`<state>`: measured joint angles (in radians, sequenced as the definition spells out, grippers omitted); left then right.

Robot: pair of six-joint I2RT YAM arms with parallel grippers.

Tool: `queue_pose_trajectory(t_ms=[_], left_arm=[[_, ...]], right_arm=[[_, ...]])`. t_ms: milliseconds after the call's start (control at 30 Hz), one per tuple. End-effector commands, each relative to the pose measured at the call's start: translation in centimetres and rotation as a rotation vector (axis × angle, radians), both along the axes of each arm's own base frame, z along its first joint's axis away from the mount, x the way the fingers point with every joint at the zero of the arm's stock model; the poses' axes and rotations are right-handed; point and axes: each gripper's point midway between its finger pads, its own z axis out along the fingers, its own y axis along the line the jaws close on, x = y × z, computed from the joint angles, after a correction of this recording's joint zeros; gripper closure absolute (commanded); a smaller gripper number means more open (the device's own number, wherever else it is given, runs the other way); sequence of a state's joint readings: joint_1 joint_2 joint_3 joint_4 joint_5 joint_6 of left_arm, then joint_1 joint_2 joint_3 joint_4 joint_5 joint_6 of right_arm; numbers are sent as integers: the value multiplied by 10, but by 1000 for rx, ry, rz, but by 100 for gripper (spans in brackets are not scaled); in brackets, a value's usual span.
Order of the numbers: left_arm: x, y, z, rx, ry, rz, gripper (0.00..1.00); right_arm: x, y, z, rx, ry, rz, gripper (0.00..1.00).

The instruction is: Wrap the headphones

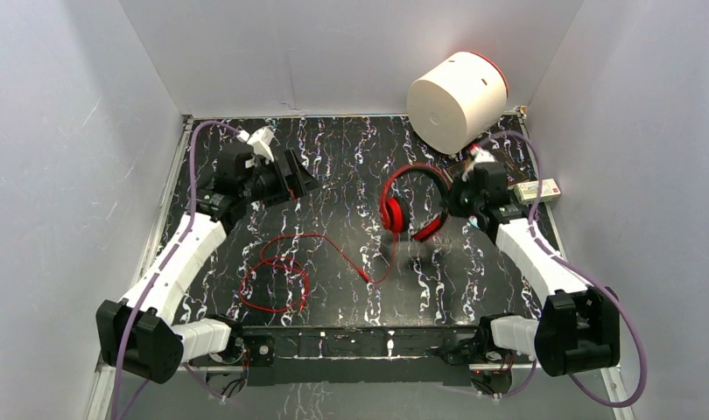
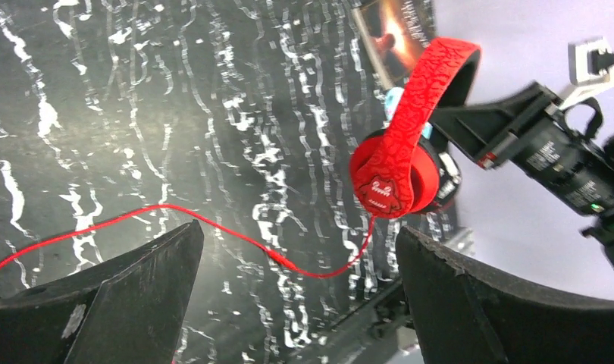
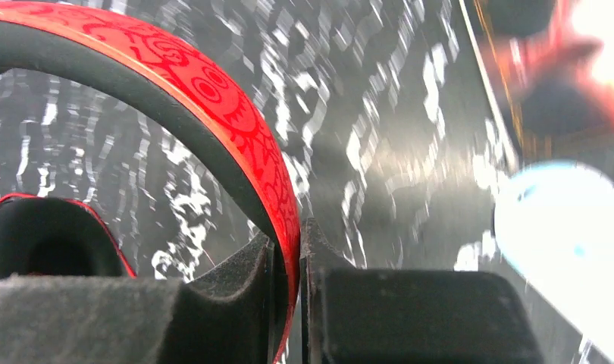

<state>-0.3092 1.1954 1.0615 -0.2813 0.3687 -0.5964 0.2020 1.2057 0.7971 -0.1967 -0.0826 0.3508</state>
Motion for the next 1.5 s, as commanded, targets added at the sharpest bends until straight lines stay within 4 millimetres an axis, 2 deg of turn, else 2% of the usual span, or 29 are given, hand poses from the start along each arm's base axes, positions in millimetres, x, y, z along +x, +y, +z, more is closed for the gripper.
queue_pose_trajectory(t_ms=[0, 100, 200, 333, 400, 467, 567, 700, 900, 1033, 1100, 1200, 1267, 1467], left_arm=[[-44, -2, 51, -55, 108, -61, 2], [-53, -2, 70, -66, 100, -79, 2], [-59, -6, 71, -73, 105, -121, 2], [-61, -14, 46, -22, 184, -157, 2], [-58, -19, 33, 74, 192, -137, 2], [-61, -33, 20, 179, 194, -151, 2], [-64, -48, 8, 236, 210, -172, 10], [-65, -55, -12, 334, 211, -144, 24], [-65, -38, -24, 472, 185, -67, 47], [-67, -28, -36, 528, 199, -53, 55], [-68, -28, -40, 532, 210, -58, 55], [-68, -31, -44, 537, 216, -73, 40], [-68, -32, -47, 546, 220, -83, 39], [-67, -25, -52, 586, 209, -80, 72]], right_arm=[[41, 57, 84, -152, -361, 398, 93], [30, 98, 83, -212, -417, 669, 95], [8, 140, 82, -253, -494, 877, 99], [-15, 177, 84, -242, -535, 1061, 100], [-23, 190, 83, -228, -520, 1114, 100], [-29, 199, 82, -222, -512, 1143, 100], [-38, 209, 81, -211, -515, 1171, 100], [-45, 218, 83, -207, -525, 1181, 100], [-55, 222, 82, -217, -534, 1201, 100], [-58, 221, 82, -228, -539, 1207, 100], [-58, 221, 84, -235, -544, 1204, 100], [-57, 222, 89, -248, -557, 1190, 99], [-58, 223, 92, -243, -562, 1193, 97], [-57, 228, 101, -232, -562, 1156, 90]])
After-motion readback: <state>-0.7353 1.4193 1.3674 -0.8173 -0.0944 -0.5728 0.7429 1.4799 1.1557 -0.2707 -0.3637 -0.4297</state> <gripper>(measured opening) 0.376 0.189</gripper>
